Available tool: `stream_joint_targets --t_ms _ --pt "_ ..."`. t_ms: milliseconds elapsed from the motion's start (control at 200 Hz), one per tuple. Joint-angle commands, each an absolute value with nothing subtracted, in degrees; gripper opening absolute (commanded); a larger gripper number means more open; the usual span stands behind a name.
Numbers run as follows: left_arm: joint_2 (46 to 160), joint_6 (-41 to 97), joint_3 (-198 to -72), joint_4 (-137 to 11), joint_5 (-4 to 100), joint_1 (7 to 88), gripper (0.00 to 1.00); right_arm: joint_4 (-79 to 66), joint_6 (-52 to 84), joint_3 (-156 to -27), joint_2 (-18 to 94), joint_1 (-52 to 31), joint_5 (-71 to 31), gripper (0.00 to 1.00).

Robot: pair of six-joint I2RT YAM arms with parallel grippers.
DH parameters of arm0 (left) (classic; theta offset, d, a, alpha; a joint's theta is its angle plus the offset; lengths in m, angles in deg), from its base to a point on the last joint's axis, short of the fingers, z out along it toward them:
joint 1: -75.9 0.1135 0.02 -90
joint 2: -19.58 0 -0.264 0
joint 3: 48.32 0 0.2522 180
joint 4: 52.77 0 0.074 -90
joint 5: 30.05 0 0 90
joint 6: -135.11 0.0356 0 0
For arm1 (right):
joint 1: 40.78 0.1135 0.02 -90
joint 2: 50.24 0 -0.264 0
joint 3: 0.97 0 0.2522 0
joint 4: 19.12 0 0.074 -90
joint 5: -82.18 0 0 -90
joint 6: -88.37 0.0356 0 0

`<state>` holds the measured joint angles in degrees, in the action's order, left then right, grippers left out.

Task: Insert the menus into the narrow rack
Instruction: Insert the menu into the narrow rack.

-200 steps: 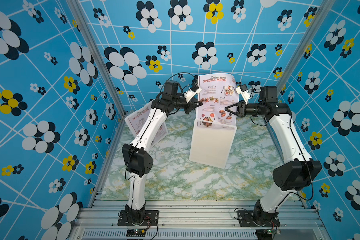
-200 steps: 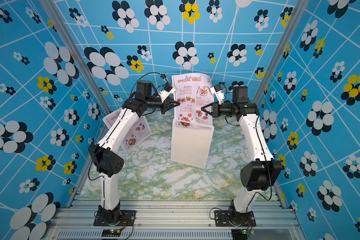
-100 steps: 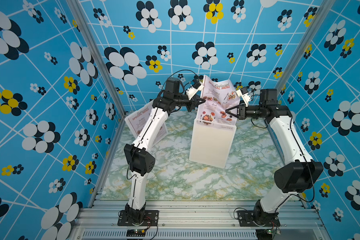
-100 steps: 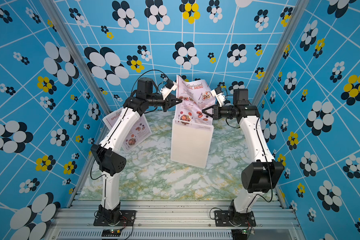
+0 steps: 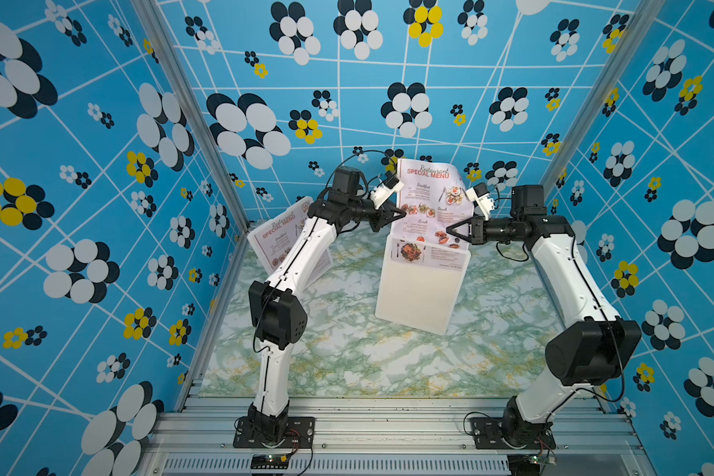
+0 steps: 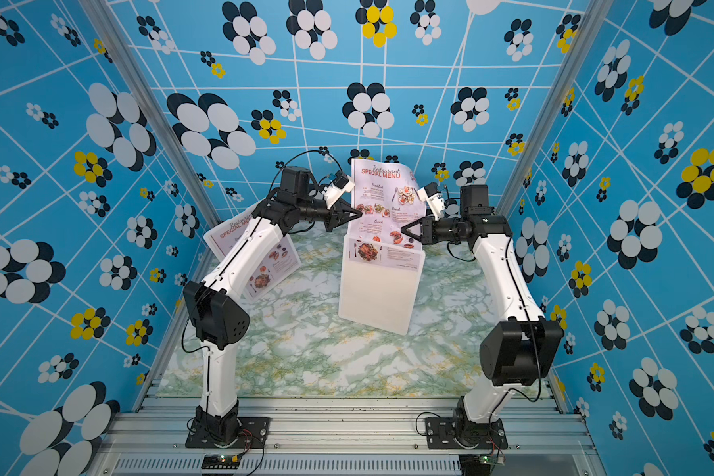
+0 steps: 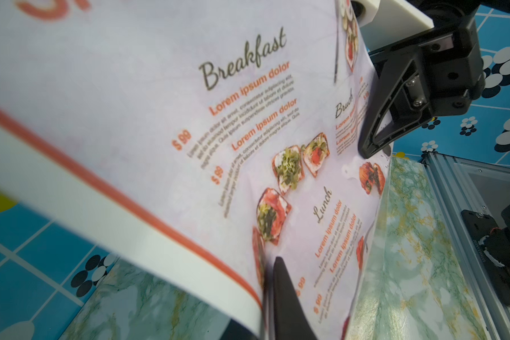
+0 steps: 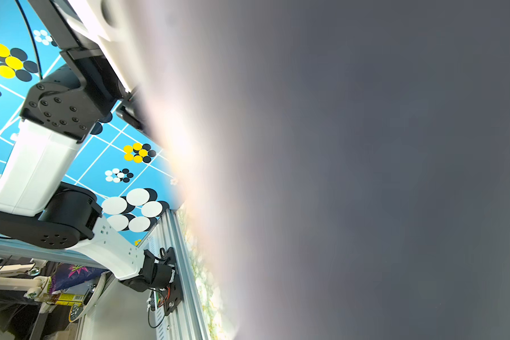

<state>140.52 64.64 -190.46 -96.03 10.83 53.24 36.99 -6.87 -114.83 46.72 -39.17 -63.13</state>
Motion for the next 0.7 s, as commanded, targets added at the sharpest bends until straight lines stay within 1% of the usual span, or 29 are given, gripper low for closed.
stream_joint_targets --t_ms 0,45,65,225,315,370,415,465,575,610,695 --pt "136.6 65.6 -189.1 -93.5 10.8 52.9 0.13 34.6 -6.4 -114.6 43.6 -39.5 -61.9 0.17" --pt "136.4 65.6 -189.1 -93.5 10.8 52.9 0.13 34.6 -6.2 -115.6 43.7 -39.5 -61.6 0.28" --pt "136.4 65.6 -189.1 -93.5 10.9 52.9 0.13 34.6 -6.1 -116.2 43.9 -39.5 -61.5 0.30" --pt "135.8 65.7 -189.6 -93.4 11.3 52.9 0.15 36.7 -6.0 -122.8 46.6 -39.5 -60.9 0.36" --pt "136.0 65.5 -190.7 -93.6 11.5 52.9 0.23 37.3 -5.9 -125.9 47.7 -39.5 -60.0 0.38" --pt "136.2 65.3 -191.6 -93.8 11.6 53.0 0.30 37.4 -5.8 -127.1 48.1 -39.5 -59.7 0.38" --pt "136.2 65.2 -191.9 -93.7 11.6 53.0 0.32 37.6 -5.8 -127.8 48.3 -39.6 -59.7 0.38" --pt "136.3 65.1 -191.9 -93.7 11.6 53.0 0.33 37.7 -5.8 -128.0 48.4 -39.8 -59.5 0.35" --pt "136.2 65.4 -192.0 -94.0 11.6 53.2 0.35 38.0 -6.2 -127.5 48.2 -40.1 -59.9 0.18" --pt "136.4 65.4 -192.0 -94.0 11.6 53.2 0.36 38.0 -6.4 -127.2 48.0 -40.1 -60.0 0.14" --pt "136.4 65.3 -192.0 -93.7 11.6 53.3 0.38 38.1 -6.7 -126.5 47.8 -40.2 -60.1 0.08"
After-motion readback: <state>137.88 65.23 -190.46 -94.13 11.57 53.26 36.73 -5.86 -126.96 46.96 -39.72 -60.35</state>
